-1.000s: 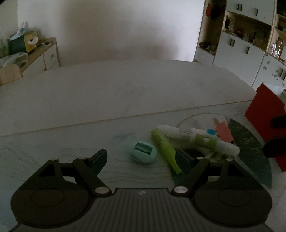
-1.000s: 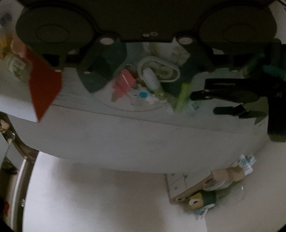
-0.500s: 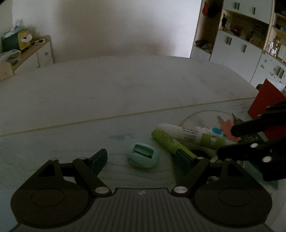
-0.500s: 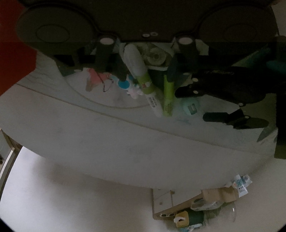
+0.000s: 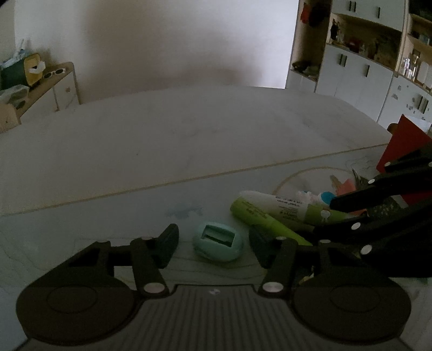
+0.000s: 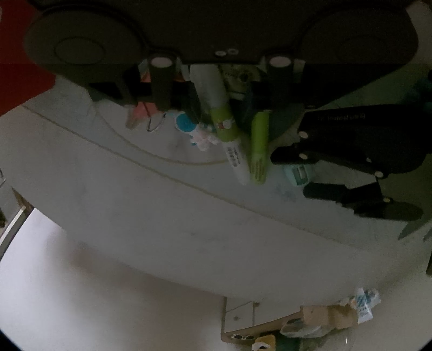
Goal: Organize rigid objects
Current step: 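Grasp the teal round case with the left tool while the right tool grasps the white-green tube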
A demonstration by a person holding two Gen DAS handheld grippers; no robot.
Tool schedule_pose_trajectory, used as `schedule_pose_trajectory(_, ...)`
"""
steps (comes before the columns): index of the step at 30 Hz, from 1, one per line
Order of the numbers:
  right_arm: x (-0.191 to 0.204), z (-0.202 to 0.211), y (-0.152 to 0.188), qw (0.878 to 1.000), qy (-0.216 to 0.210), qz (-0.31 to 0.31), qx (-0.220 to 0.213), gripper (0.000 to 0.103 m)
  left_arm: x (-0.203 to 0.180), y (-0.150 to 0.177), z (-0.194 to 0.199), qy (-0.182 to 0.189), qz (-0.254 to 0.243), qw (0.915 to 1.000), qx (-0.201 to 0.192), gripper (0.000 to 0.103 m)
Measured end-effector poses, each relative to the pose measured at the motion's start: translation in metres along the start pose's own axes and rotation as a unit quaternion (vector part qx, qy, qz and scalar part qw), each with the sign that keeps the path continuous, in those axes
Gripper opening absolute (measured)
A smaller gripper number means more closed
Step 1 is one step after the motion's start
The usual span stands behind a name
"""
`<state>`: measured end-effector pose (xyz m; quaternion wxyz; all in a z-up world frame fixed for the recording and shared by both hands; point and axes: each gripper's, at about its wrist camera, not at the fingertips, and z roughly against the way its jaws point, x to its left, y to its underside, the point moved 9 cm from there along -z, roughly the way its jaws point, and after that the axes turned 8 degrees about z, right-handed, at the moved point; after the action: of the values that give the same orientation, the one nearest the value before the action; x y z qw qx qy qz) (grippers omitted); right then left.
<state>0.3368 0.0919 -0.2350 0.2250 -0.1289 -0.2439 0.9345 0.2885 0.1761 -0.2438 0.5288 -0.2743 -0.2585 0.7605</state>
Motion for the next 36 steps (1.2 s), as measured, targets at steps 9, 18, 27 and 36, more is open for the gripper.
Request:
schedule_pose_trajectory(9,0.008,0.003,-0.005,0.999,0.028,0.028,-0.005,0.019,-0.007,0.002,0.002,-0.015,-0.023,0.9996,0.002,0.039)
schedule_pose_trajectory(18,0.003,0.032,-0.007,0.999,0.024,-0.001,-0.034,0.019,-0.011,-0.006,0.016,-0.018,-0.006,0.9998,0.008,0.039)
schedule_pose_trajectory(27,-0.008,0.080,-0.004,0.996,0.024,-0.041,-0.073,0.019,-0.030,-0.021,0.054,-0.003,-0.009,0.9999,-0.007,0.039)
schedule_pose_trajectory(36,-0.034,0.134,0.015,0.991,0.030,-0.088,-0.097,0.019,-0.078,-0.038,0.092,0.021,-0.036,0.9988,-0.024,0.039)
